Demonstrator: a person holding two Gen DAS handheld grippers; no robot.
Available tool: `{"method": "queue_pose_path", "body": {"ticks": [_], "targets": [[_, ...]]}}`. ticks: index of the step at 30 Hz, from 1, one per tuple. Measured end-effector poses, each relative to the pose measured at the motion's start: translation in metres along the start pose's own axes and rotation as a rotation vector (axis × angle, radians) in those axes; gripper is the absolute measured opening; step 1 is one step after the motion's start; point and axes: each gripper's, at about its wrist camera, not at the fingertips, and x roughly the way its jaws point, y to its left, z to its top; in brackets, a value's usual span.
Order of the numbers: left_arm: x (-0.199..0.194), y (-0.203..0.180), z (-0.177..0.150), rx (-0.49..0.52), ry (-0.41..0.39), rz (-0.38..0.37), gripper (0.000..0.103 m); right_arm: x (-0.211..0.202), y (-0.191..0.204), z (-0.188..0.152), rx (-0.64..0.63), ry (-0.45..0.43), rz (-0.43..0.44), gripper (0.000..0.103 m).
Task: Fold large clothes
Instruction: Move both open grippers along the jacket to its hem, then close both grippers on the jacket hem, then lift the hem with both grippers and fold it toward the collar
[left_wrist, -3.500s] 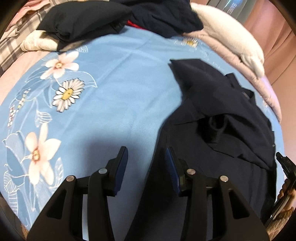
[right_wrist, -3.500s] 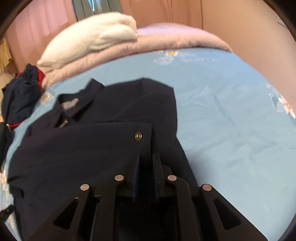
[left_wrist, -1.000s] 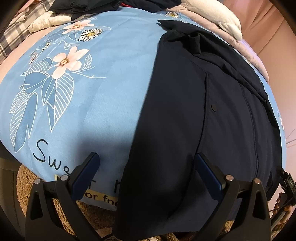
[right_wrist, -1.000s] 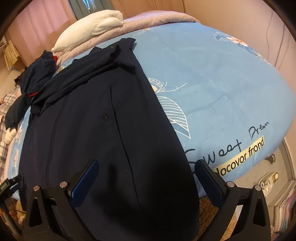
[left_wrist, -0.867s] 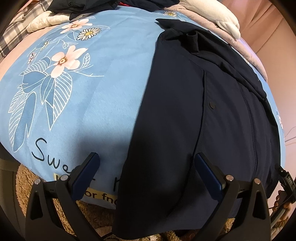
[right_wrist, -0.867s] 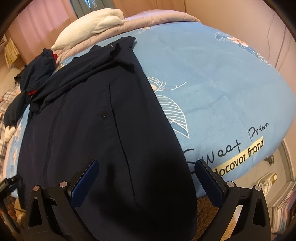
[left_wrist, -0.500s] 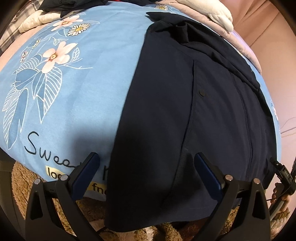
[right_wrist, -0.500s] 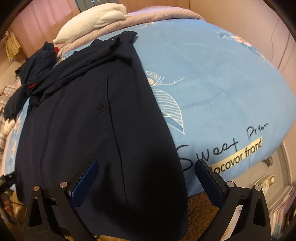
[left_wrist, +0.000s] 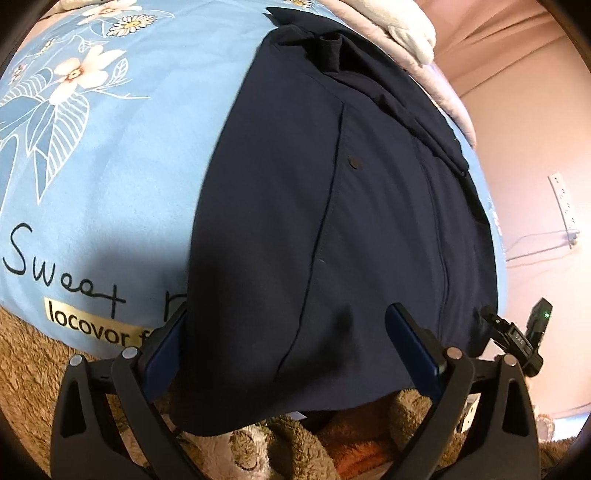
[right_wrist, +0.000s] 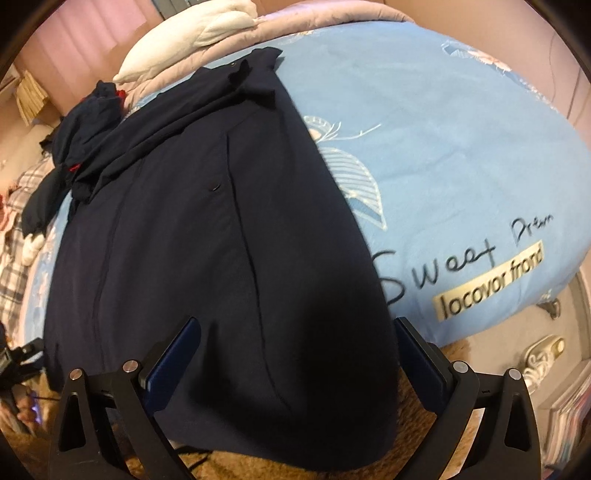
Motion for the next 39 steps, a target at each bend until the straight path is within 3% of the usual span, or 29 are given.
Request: {"method": "queue_pose_path", "body": {"ticks": [7, 9, 14, 19, 21, 22, 23, 24, 25, 26, 30, 32, 39], "targets": [[-0.001, -0.003, -0.008, 0.040, 0.001, 0.013, 0.092, 0.000, 0.003, -0.004, -0.013, 0.017, 0.017, 0.102], [-0.001, -0.003, -0.010, 0.050, 0.006, 0.014, 0.089, -0.001, 0.002, -0.004, -0.012, 0.018, 0.009, 0.097], [-0.001, 0.002, -0.009, 0.054, 0.022, 0.029, 0.077, -0.005, 0.000, -0.009, -0.024, 0.030, -0.002, 0.078], [0.001, 0.002, -0.012, 0.064, 0.036, 0.033, 0.074, -0.005, 0.002, -0.016, -0.038, 0.052, 0.009, 0.059], [0.004, 0.000, -0.012, 0.087, 0.046, 0.039, 0.071, -0.005, 0.005, -0.017, -0.043, 0.054, 0.018, 0.043], [0.005, -0.001, -0.011, 0.096, 0.053, 0.053, 0.064, -0.006, 0.006, -0.016, -0.041, 0.054, 0.027, 0.030], [0.005, -0.001, -0.010, 0.101, 0.058, 0.078, 0.051, -0.007, 0.008, -0.015, -0.043, 0.052, 0.043, 0.022], [0.005, -0.002, -0.008, 0.098, 0.058, 0.091, 0.040, -0.009, 0.012, -0.014, -0.059, 0.048, 0.051, 0.019], [0.004, -0.002, -0.007, 0.095, 0.059, 0.080, 0.018, -0.010, 0.015, -0.013, -0.073, 0.041, 0.048, 0.015], [0.004, -0.001, -0.007, 0.087, 0.063, 0.054, 0.006, -0.013, 0.021, -0.012, -0.098, 0.024, 0.045, 0.012], [-0.008, -0.005, -0.007, 0.062, 0.025, 0.011, 0.006, -0.041, 0.046, -0.004, -0.169, -0.083, 0.112, 0.010], [-0.024, -0.012, -0.003, 0.055, -0.023, -0.055, 0.005, -0.059, 0.052, 0.002, -0.173, -0.132, 0.168, 0.010], [-0.089, -0.029, 0.015, 0.047, -0.185, -0.157, 0.004, -0.112, 0.065, 0.027, -0.188, -0.291, 0.283, 0.010]]}}
